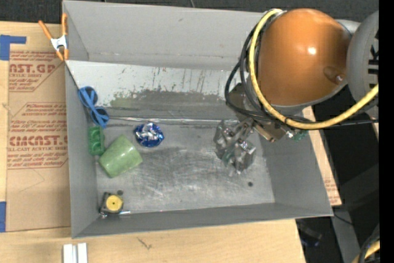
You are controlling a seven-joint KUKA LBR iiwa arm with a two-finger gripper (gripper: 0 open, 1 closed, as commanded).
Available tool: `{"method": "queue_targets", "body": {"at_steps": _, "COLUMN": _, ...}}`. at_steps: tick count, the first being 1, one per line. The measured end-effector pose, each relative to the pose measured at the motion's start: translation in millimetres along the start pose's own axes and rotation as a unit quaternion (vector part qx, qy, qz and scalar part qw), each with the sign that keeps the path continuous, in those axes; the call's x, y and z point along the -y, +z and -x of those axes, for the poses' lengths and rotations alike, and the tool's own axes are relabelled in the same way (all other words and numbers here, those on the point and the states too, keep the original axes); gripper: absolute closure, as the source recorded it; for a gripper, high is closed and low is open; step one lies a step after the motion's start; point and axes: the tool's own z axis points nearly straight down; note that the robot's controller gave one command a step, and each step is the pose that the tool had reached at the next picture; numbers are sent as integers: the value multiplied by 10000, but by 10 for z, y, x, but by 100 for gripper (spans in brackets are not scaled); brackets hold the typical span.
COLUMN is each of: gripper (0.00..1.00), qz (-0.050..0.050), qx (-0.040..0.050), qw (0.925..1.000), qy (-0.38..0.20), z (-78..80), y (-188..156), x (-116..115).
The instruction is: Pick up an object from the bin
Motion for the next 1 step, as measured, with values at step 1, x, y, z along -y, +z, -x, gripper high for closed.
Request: {"method": "queue_targets", "body": {"at_steps": 1, "gripper": 100, "qz": 0, "qx": 0, "qw": 10000, "qy": 0, "z": 0, "y": 0, "x": 0}}
